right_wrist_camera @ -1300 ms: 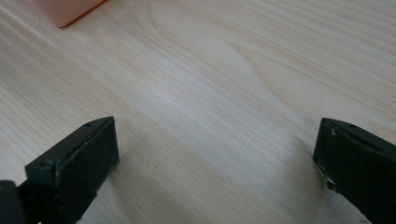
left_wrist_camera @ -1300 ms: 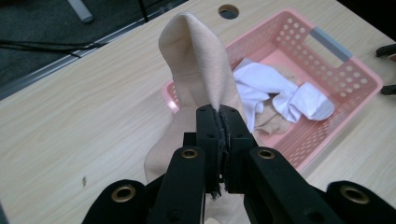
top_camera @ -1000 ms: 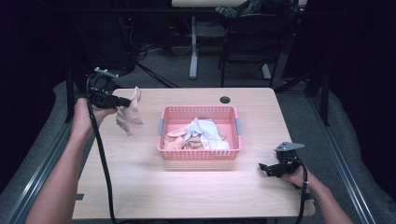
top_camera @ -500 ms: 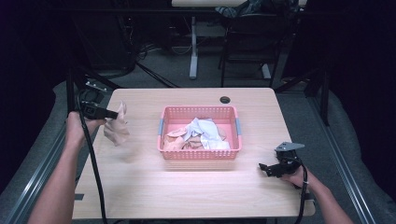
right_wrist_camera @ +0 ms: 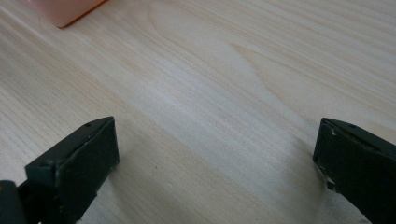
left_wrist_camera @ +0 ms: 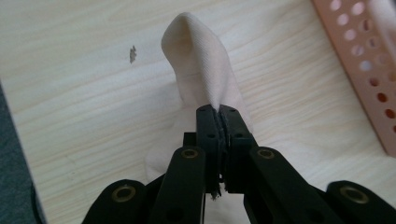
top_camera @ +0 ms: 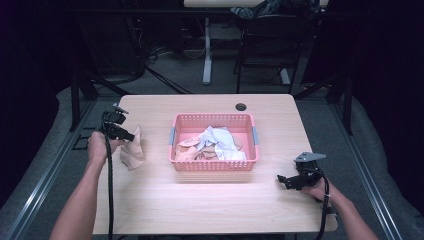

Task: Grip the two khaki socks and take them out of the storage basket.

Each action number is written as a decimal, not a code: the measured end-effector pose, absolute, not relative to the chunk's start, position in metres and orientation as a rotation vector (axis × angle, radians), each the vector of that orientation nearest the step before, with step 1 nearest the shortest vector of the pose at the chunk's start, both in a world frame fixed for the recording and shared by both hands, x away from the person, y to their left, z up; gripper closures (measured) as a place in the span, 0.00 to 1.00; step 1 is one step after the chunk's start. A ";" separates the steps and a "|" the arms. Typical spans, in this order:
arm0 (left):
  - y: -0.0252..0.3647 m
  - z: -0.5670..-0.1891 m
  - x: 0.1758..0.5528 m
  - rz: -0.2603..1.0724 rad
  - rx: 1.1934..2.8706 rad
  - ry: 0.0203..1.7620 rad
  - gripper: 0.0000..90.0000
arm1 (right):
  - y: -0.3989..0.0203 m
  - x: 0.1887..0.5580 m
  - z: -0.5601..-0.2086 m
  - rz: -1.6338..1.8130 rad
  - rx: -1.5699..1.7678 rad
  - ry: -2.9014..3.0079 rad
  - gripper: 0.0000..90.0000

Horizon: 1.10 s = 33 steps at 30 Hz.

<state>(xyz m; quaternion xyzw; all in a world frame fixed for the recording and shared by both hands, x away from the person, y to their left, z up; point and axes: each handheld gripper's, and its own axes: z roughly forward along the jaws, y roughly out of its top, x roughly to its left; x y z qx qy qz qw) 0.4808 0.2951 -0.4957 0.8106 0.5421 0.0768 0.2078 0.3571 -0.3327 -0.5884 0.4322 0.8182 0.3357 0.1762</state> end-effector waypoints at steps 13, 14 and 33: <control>0.297 -0.535 0.487 0.182 2.192 1.563 0.79 | -0.333 0.357 -0.588 0.953 1.222 2.320 0.00; 0.297 -0.535 0.487 0.182 2.192 1.563 0.73 | -0.333 0.357 -0.588 0.952 1.222 2.320 0.00; 0.288 -0.436 0.459 0.376 2.110 1.399 0.22 | -0.333 0.357 -0.588 0.957 1.223 2.319 0.00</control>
